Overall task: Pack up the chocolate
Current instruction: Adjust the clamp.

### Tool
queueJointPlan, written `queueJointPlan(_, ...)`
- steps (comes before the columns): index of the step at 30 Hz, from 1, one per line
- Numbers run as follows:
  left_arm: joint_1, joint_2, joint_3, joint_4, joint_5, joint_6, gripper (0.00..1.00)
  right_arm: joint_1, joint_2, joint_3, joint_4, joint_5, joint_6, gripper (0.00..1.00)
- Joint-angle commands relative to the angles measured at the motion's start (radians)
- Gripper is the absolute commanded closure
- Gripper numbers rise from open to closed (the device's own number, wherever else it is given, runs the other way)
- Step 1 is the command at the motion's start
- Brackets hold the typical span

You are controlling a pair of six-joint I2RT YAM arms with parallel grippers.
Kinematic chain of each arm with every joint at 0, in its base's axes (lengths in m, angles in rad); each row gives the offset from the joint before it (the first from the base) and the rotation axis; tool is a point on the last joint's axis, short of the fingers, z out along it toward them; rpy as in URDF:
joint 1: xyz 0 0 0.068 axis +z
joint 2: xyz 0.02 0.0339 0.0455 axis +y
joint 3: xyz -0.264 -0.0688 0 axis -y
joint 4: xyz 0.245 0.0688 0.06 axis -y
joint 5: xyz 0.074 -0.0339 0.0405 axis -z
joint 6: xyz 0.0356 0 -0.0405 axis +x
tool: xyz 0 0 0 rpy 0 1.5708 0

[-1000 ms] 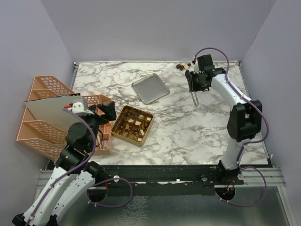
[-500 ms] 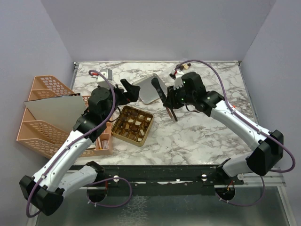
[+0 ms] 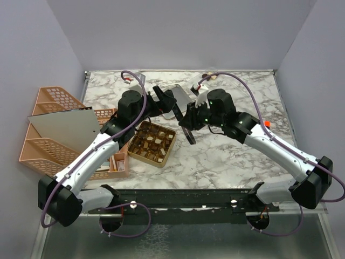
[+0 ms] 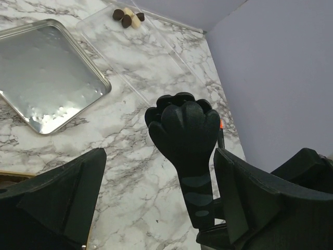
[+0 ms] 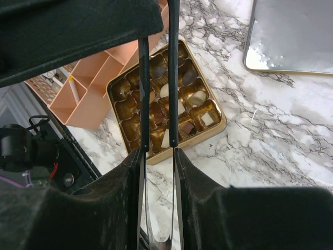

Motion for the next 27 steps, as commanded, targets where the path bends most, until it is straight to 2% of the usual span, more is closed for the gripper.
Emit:
queueJointPlan(1, 0.004, 0.027, 0.025, -0.005, 0.01, 0.008, 0.1, 0.011, -0.034, 0.0, 0.022, 0.034, 0.001, 0.7)
queueJointPlan(5, 0.004, 0.044, 0.035, -0.08, -0.066, 0.054, 0.11, 0.01, -0.058, 0.005, 0.015, 0.083, -0.001, 0.7)
queueJointPlan(14, 0.004, 0.019, -0.003, -0.108, -0.127, 0.106, 0.17, 0.01, -0.057, 0.032, -0.029, 0.149, -0.003, 0.7)
queueJointPlan(27, 0.004, -0.024, -0.075, -0.12, -0.148, 0.116, 0.22, 0.01, -0.036, 0.063, -0.061, 0.18, 0.006, 0.7)
